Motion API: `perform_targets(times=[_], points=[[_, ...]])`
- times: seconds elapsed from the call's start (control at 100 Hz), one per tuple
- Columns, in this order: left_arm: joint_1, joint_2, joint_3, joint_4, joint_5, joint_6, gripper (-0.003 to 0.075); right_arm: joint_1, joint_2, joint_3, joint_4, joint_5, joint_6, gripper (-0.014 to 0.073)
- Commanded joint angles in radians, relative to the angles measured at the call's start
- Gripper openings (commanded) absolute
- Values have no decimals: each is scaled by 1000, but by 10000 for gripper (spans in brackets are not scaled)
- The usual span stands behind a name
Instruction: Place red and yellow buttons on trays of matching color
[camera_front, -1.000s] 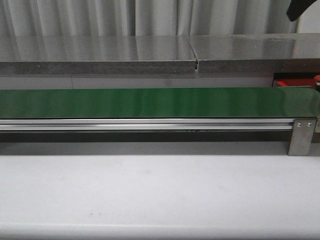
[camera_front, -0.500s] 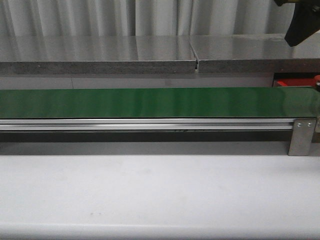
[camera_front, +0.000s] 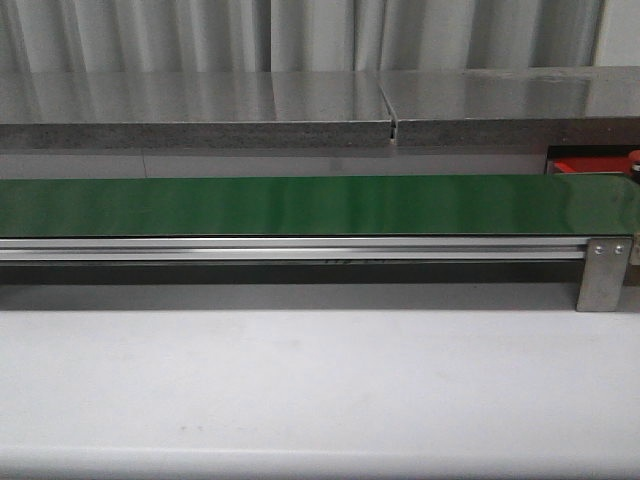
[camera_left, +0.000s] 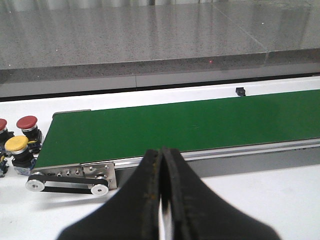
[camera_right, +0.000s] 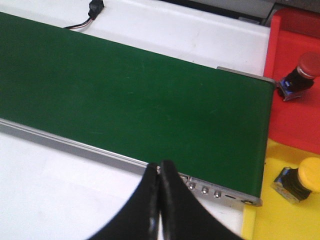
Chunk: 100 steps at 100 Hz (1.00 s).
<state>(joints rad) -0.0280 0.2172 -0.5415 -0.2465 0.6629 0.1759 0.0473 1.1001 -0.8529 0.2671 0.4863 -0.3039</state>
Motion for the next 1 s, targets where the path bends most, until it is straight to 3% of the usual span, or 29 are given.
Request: perform_targets(times=[0.0, 0.39, 0.76, 0.99], points=[[-6, 14, -25, -19, -80, -5, -20, 1, -110, 48, 10, -105, -10, -118], [-6, 137, -40, -11, -74, -53, -20, 1, -438, 244, 10, -129, -10, -118], [-1, 538, -116, 10, -217, -126, -20, 1, -452, 246, 10, -129, -10, -118], [128, 733, -231, 8, -203, -141, -16, 1, -452, 246, 10, -129, -10, -118]])
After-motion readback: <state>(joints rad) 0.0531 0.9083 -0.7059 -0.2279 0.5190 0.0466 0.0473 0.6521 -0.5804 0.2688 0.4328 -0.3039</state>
